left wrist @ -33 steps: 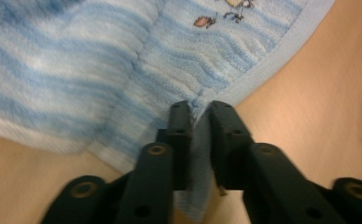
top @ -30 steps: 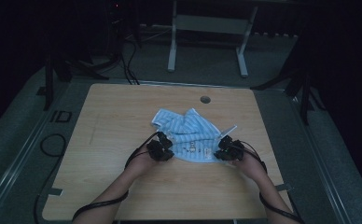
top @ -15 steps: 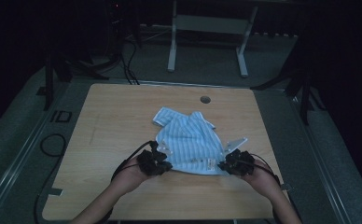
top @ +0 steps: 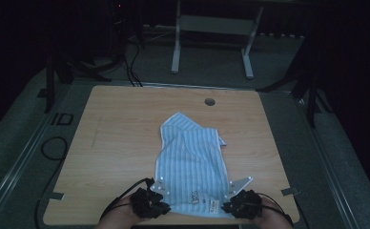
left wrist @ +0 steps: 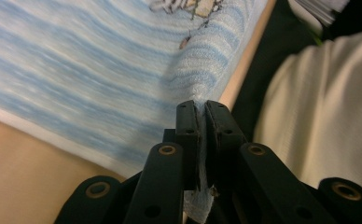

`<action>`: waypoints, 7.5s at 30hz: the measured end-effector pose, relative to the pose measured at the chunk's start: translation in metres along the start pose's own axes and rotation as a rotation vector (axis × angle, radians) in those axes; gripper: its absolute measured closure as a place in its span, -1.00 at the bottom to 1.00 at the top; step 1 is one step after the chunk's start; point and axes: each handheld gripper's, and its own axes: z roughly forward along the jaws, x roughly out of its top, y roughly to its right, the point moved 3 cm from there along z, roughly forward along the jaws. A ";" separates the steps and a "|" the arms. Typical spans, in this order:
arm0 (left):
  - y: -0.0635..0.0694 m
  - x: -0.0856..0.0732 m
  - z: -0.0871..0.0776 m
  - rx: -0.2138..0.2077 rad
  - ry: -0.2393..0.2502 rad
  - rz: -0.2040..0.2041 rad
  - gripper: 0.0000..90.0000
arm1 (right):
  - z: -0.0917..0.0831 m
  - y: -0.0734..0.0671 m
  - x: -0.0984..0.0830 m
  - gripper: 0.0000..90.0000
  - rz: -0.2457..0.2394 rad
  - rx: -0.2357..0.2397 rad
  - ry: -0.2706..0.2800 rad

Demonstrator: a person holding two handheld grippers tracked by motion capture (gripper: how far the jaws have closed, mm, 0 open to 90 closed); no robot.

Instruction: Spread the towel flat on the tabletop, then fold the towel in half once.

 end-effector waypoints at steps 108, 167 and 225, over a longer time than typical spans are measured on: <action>-0.060 0.051 0.058 0.010 0.036 -0.026 0.09 | 0.013 0.139 0.027 0.32 0.283 -0.132 0.024; -0.118 0.084 0.030 0.198 0.056 -0.094 -0.11 | -0.009 0.177 0.016 0.08 0.333 -0.236 0.061; -0.206 0.146 0.031 0.387 0.139 -0.254 0.95 | -0.001 0.270 0.081 0.92 0.488 -0.276 0.063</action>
